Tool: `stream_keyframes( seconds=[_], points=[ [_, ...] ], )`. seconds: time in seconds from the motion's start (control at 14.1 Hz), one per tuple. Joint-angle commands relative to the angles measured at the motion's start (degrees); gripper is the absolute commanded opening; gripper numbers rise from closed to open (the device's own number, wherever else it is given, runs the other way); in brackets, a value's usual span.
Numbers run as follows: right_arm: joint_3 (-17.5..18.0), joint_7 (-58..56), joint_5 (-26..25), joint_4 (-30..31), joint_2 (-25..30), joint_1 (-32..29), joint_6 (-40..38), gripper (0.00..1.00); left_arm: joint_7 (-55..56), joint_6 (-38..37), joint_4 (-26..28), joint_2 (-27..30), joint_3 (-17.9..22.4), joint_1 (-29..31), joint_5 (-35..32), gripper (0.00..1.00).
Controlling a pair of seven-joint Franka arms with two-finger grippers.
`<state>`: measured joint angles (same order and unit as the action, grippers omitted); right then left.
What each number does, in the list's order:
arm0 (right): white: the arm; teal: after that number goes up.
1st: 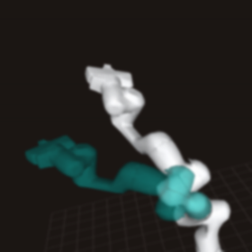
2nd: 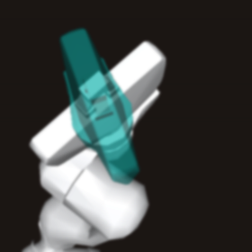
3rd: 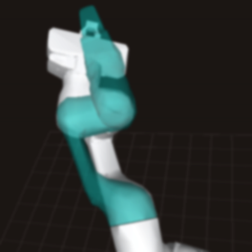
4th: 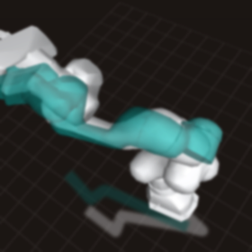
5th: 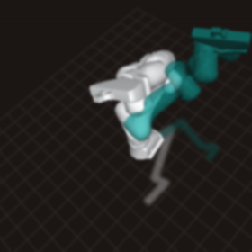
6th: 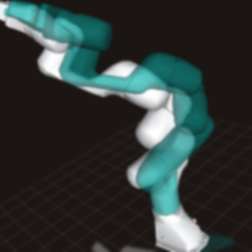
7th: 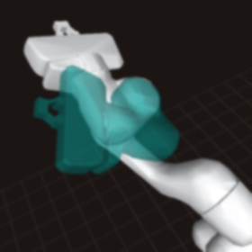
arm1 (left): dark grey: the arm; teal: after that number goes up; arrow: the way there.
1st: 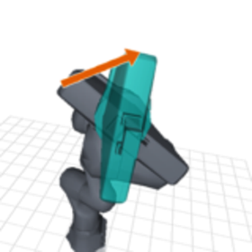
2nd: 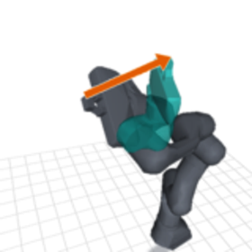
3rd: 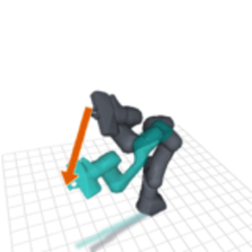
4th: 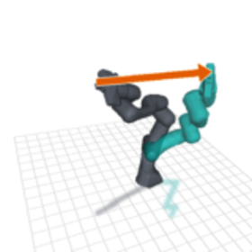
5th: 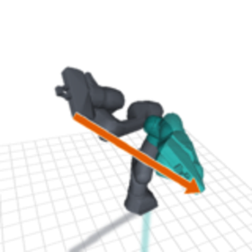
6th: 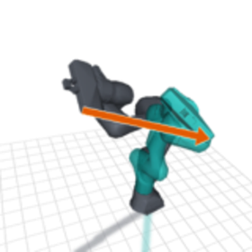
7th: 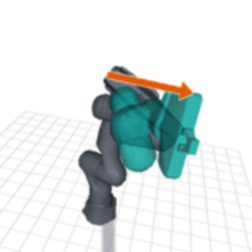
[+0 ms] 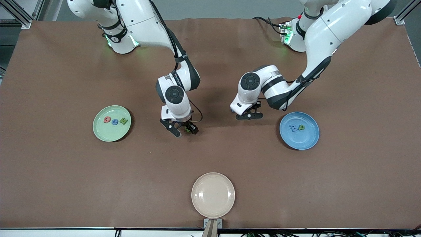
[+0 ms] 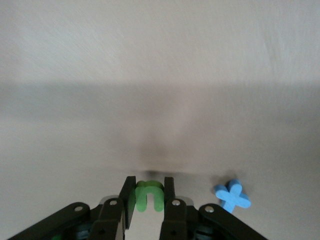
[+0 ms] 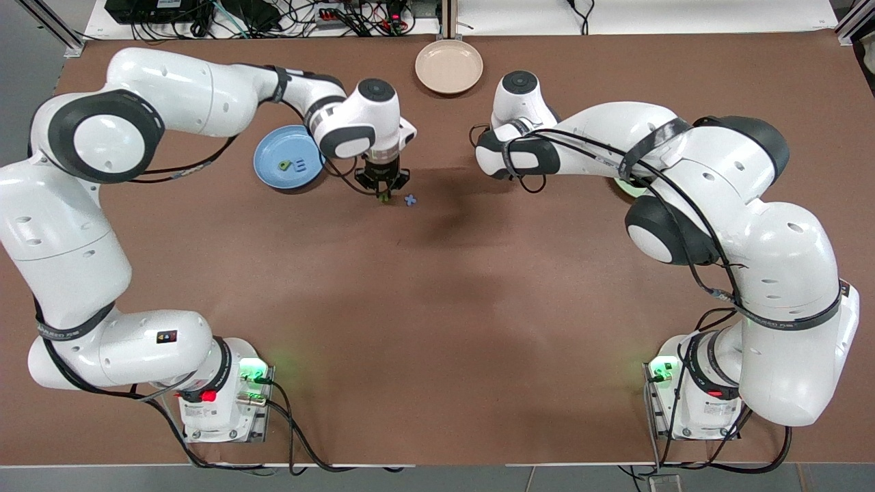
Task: Sort upper and lower case letters into plates
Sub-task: 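Place the n on the blue plate while the right gripper lifts the green B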
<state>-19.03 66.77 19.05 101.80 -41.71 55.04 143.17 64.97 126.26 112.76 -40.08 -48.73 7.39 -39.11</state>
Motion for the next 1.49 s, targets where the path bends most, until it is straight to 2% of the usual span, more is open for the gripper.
stream_keyframes(
  seconds=[0.0, 0.21, 0.35, 0.57, 0.71, 0.92, 1.06, 1.27, 1.42],
  points=[
    [0.22, -3.05, 0.64, -1.51, -1.36, 0.16, 0.01, 0.84, -4.84, -6.02, -3.06, 1.41, -5.75, 6.82, -0.26, 0.08],
    [0.22, -3.14, 0.73, -1.69, -1.36, 0.07, -0.17, 0.58, -11.24, -6.2, -2.9, 3.51, -7.7, 15.17, -1.14, 0.08],
    [0.22, -3.14, 0.73, -1.69, -1.36, -0.19, -0.26, 0.34, -16.79, -6.29, -0.97, 4.83, -8.05, 19.57, -1.23, 0.08],
    [0.22, -2.97, 0.82, -1.69, -1.18, -0.28, -0.43, 0.03, -20.4, -5.94, 0.79, 4.84, -8.23, 24.32, -4.29, 0.08],
    [-0.13, -3.58, 0.73, -1.69, -0.48, -1.24, -2.17, 0.0, -22.08, -5.42, 1.76, 4.57, -8.23, 27.49, -8.42, 0.08],
    [-0.92, -9.36, 0.29, -3.19, 2.23, -4.67, -11.13, 0.0, -25.93, -2.61, 2.64, 3.7, -8.05, 31.71, -11.25, 0.08],
    [-2.76, -14.45, 0.29, -2.75, 5.31, -7.3, -16.05, 0.0, -28.22, -1.55, 3.25, 2.12, -7.87, 34.43, -13.43, 0.08],
    [-7.58, -22.54, 0.2, -1.0, 9.0, -9.42, -20.46, 0.0, -29.99, -1.55, 3.69, 0.18, -7.18, 35.59, -14.32, 0.08],
    [-12.33, -33.06, 0.2, 4.7, 12.43, -9.86, -19.33, 0.0, -30.17, -1.55, 3.78, -0.87, -5.95, 35.15, -15.11, 0.08]
  ],
)
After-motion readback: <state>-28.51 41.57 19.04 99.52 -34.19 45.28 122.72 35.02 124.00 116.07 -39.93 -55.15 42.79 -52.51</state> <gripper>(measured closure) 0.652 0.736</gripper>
